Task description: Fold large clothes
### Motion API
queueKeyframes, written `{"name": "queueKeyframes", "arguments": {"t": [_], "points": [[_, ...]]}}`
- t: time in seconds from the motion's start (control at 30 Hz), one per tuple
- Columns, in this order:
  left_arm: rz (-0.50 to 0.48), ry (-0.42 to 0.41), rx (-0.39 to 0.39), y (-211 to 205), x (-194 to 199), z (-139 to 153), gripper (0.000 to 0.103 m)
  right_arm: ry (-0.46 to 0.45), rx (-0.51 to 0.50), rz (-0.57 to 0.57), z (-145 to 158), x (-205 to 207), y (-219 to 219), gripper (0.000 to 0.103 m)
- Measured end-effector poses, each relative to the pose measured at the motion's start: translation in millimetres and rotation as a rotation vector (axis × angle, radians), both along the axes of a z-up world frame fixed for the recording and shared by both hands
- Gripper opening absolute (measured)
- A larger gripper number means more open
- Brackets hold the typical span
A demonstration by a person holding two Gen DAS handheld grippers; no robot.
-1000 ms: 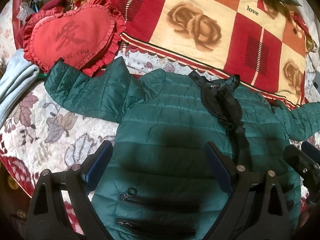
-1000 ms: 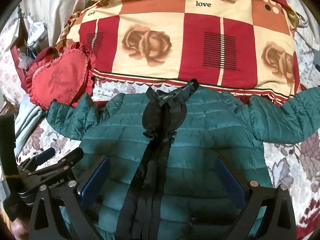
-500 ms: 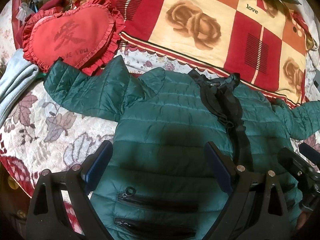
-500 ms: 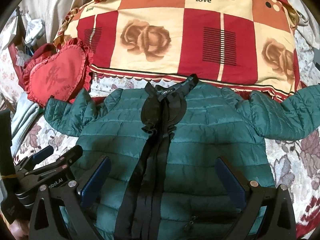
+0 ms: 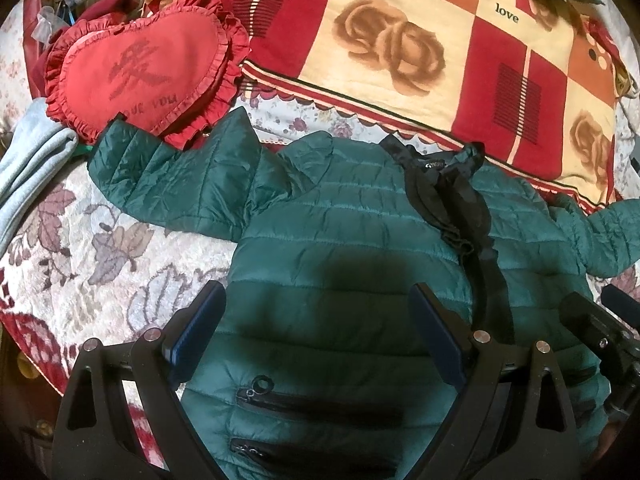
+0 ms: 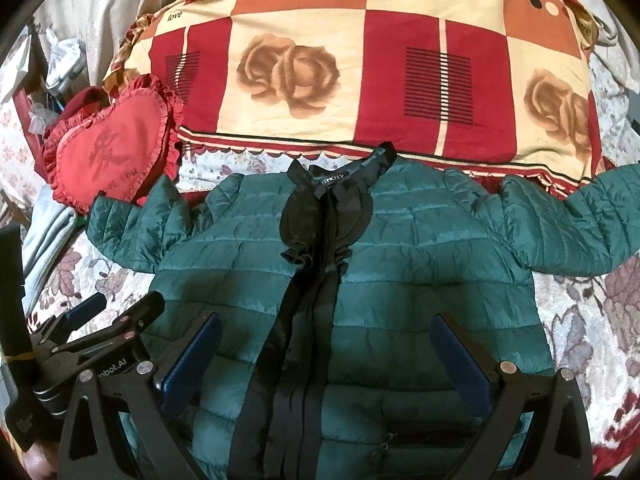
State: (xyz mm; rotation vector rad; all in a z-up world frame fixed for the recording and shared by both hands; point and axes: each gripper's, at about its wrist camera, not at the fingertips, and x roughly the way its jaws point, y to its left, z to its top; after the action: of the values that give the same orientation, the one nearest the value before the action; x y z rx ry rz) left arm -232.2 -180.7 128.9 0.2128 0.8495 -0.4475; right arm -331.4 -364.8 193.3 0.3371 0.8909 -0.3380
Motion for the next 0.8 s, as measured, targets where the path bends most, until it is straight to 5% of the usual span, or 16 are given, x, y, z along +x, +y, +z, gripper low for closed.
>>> {"name": "queueKeyframes", "arguments": {"t": [0.8], "points": [[0.009, 0.012, 0.003, 6.7, 9.4, -9.0, 0.093, 0.019, 0.012, -0.006, -8.2, 5.9, -3.0, 0.103]]}}
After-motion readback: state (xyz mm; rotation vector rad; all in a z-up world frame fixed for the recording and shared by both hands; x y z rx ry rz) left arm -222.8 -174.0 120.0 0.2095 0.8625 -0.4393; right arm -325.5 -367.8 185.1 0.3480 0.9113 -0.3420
